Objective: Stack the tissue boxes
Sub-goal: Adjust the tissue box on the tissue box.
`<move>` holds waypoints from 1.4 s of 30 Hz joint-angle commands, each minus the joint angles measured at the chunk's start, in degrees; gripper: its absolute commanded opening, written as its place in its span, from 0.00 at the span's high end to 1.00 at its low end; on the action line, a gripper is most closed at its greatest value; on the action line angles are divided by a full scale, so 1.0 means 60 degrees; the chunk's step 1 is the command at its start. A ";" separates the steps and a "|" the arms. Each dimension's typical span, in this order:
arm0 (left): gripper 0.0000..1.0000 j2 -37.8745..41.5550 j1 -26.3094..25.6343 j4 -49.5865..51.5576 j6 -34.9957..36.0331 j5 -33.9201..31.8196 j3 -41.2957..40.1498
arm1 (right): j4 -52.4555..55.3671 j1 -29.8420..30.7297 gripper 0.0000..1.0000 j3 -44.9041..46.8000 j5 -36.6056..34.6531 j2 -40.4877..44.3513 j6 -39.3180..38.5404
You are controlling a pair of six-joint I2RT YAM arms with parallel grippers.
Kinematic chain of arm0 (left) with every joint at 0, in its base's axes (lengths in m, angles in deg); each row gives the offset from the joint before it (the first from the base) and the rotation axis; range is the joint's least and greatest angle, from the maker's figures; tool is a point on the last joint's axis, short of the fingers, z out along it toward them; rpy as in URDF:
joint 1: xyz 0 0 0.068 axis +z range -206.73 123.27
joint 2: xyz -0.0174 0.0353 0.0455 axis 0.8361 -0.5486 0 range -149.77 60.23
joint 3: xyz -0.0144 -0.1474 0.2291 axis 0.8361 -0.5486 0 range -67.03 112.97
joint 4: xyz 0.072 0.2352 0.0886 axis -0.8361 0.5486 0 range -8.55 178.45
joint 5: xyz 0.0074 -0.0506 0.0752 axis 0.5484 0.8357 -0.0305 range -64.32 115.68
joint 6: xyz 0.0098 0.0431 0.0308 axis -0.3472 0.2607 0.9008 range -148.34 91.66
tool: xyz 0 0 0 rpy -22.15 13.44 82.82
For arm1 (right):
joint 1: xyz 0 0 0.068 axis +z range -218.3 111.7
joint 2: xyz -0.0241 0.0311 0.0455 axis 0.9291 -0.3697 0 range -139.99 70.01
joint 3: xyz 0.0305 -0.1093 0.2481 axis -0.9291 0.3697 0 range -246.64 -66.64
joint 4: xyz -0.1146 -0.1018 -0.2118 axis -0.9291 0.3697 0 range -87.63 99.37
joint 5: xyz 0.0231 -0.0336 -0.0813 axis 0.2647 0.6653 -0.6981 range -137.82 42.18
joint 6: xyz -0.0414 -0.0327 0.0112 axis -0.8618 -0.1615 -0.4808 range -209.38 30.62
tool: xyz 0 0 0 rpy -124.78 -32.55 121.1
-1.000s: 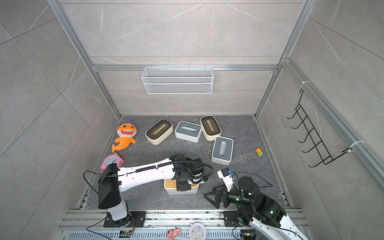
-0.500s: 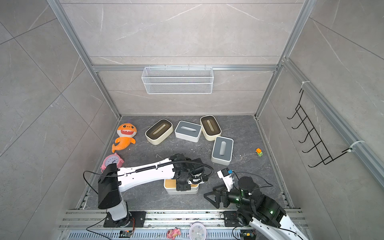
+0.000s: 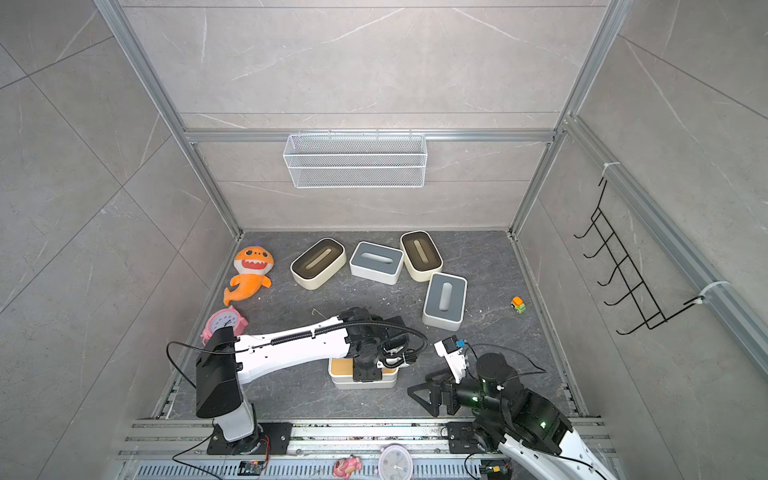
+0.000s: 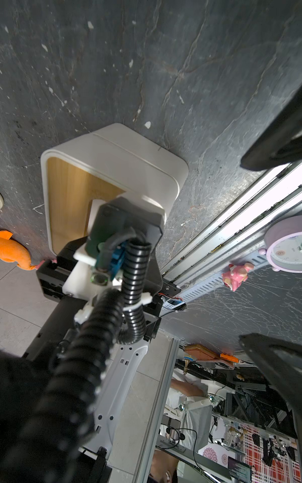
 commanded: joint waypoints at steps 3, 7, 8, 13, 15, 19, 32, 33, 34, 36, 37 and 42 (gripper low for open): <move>0.58 0.0286 -0.0035 0.0042 0.0005 -0.0064 0.0072 | -0.0052 0.0040 0.00 0.0142 0.0000 0.0055 -0.0164; 0.58 0.0300 -0.0036 0.0079 -0.0088 -0.0046 -0.0001 | -0.0063 0.0039 0.00 0.0155 0.0003 0.0039 -0.0167; 0.58 0.0300 -0.0029 0.0085 -0.0105 -0.0027 0.0008 | -0.0067 0.0038 0.00 0.0153 0.0003 0.0024 -0.0159; 0.56 0.0296 -0.0029 0.0077 -0.0219 -0.0009 -0.0077 | -0.0081 0.0038 0.00 0.0171 0.0017 -0.0020 -0.0172; 0.55 0.0286 -0.0031 0.0062 -0.0232 -0.0053 -0.0092 | -0.0081 0.0032 0.00 0.0166 0.0017 -0.0014 -0.0169; 0.53 0.0287 -0.0029 -0.0013 -0.0223 -0.0115 -0.0107 | -0.0081 0.0040 0.00 0.0162 0.0002 -0.0009 -0.0165; 0.48 0.0344 -0.0035 -0.0174 -0.0025 -0.0119 0.0013 | -0.0083 0.0039 0.00 0.0182 0.0003 0.0050 -0.0172; 0.47 0.0357 -0.0040 -0.0158 0.0002 -0.0106 0.0025 | -0.0081 0.0031 0.00 0.0183 0.0003 0.0067 -0.0168; 0.47 0.0376 -0.0037 -0.0177 0.0018 -0.0102 0.0033 | -0.0081 0.0040 0.00 0.0175 0.0002 0.0061 -0.0169; 0.46 0.0390 -0.0032 -0.0178 0.0001 -0.0117 0.0038 | -0.0081 0.0030 0.00 0.0185 0.0002 0.0078 -0.0173; 0.46 0.0403 -0.0034 -0.0178 0.0012 -0.0093 0.0052 | -0.0067 0.0035 0.00 0.0179 -0.0005 0.0075 -0.0174; 0.43 0.0404 -0.0038 -0.0178 -0.0092 -0.0102 0.0072 | -0.0067 0.0037 0.00 0.0184 -0.0002 0.0090 -0.0176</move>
